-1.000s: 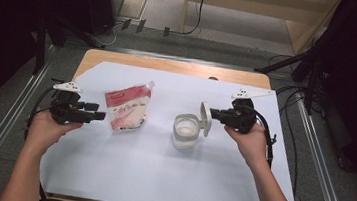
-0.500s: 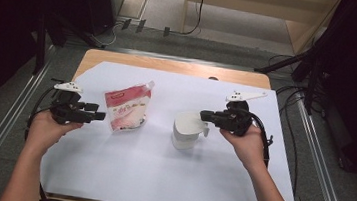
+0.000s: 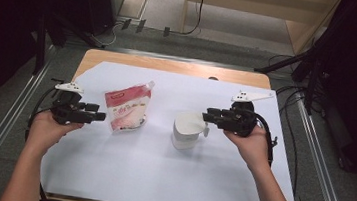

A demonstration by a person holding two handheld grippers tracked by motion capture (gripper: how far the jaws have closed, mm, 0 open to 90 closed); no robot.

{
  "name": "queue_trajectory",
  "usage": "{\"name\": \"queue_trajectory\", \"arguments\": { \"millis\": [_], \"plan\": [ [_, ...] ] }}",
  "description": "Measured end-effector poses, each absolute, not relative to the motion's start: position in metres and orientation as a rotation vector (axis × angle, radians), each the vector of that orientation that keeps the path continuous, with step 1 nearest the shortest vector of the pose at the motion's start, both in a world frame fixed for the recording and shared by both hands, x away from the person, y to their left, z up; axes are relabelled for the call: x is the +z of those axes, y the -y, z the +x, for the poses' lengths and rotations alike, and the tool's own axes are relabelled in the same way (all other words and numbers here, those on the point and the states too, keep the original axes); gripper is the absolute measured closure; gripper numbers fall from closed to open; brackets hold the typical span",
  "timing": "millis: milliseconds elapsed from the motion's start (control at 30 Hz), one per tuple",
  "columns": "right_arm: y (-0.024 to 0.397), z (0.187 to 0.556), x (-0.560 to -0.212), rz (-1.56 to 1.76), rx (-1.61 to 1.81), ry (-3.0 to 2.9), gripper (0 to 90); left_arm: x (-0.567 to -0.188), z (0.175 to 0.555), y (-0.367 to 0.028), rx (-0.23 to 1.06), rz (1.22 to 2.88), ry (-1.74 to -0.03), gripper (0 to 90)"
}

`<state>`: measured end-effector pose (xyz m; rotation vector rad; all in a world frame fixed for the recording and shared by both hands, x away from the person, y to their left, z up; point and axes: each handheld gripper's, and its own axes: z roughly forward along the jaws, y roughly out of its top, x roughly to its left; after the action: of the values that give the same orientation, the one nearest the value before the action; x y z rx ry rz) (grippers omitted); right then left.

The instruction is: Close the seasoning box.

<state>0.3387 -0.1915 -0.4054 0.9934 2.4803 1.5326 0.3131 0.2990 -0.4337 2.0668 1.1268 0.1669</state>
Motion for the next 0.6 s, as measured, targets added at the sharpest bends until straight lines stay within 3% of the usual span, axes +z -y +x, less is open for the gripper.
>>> {"name": "queue_trajectory", "arguments": {
  "millis": [200,600],
  "plan": [
    [0.203,0.338,-0.407,1.016,1.546,-2.433,56.8,-0.434,0.313,-0.300,0.171,2.071,-1.127,46.0],
    [0.220,0.337,-0.414,1.054,1.507,-2.379,51.9,-0.434,0.313,-0.300,0.174,2.070,-1.129,45.8]
  ]
}}
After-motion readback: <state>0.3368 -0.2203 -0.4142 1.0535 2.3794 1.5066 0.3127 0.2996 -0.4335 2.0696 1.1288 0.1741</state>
